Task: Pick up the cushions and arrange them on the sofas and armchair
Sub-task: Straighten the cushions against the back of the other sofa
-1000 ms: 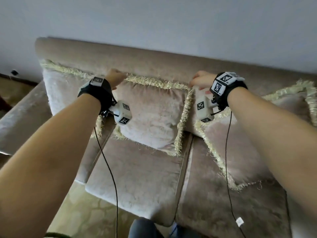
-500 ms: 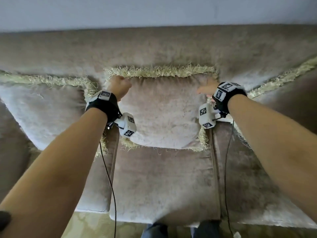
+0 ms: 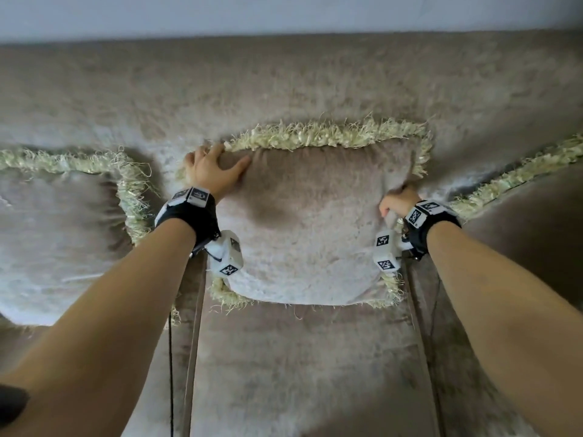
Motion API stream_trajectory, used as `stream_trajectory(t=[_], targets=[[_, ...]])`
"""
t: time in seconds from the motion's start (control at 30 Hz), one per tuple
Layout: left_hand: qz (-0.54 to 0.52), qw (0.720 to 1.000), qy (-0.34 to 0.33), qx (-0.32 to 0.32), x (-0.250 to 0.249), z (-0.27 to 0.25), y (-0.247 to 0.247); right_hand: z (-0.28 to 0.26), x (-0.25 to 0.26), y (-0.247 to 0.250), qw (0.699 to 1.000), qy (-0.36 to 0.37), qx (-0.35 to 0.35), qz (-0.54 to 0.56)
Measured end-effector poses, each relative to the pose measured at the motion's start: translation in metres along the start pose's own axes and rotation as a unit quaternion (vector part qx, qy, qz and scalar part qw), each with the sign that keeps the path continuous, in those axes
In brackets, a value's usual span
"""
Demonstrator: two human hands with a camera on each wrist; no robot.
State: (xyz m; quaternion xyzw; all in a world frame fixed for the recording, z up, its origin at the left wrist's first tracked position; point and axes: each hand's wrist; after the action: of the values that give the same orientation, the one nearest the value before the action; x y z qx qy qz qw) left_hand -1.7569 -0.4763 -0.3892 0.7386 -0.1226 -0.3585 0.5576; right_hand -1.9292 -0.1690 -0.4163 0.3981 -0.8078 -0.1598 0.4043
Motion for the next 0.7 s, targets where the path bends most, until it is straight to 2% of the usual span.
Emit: stream_trajectory(t=[0.1,0.2,0.3,0.43,0.57,0.7], targets=[[-0.049,0.999,-0.009,0.006,-0.004,-0.003,0.001,-0.010,0.008,-0.006,0.999,0.012,-0.040,-0.016],[-0.117,0.993,0.019,0.017,-0.005,-0.013,0.017,-0.029,0.018,-0.002,0.996,0.028,-0.087,-0.012],[-0.150,0.987,0.053,0.034,0.000,-0.019,0.040,-0.053,0.044,0.021,0.992,0.061,-0.102,-0.046],[-0.233,0.961,0.113,0.092,0.012,-0.039,0.059,-0.097,0.098,0.065,0.980,0.125,-0.098,-0.119],[-0.325,0.926,0.159,0.111,0.031,-0.059,0.043,-0.127,0.127,0.087,0.967,0.166,-0.076,-0.176],[-0.374,0.906,0.175,0.094,0.042,-0.066,0.009,-0.118,0.125,0.073,0.959,0.184,-0.071,-0.203]])
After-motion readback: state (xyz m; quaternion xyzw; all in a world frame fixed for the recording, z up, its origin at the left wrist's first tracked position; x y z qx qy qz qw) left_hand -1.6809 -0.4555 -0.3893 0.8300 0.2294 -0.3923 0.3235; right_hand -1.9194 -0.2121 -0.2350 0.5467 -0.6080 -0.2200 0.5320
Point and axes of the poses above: each hand's wrist, its own z-axis towards the middle knuckle, its own y-axis out of the back of the hand, x = y × z, and after that the axes turned 7 degrees about z, right-handed
